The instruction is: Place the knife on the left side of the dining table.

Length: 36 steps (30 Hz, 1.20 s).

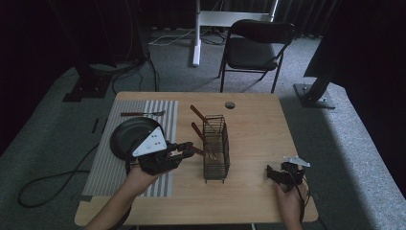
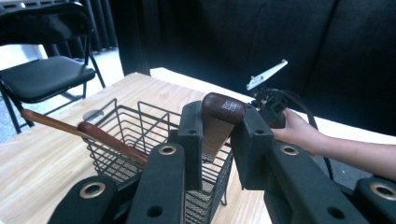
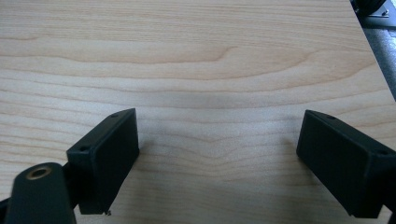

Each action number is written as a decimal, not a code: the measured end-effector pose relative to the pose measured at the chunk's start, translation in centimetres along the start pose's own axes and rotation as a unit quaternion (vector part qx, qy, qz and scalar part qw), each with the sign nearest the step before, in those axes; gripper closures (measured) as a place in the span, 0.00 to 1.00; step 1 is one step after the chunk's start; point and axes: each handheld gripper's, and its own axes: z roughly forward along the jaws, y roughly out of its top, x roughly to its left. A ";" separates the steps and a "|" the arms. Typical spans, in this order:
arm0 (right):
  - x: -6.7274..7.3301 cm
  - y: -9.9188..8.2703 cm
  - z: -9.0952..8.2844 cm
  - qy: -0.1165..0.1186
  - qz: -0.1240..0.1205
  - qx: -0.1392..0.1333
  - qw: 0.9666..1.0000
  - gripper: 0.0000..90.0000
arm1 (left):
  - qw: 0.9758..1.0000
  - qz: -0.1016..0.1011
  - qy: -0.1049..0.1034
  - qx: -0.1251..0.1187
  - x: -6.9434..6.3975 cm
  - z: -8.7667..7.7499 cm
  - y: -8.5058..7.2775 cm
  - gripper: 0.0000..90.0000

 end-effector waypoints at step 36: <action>0.0 0.0 0.0 0.000 0.000 0.000 1.000 0.13 | 0.990 -0.083 0.105 0.041 4.6 -10.6 -8.6 0.84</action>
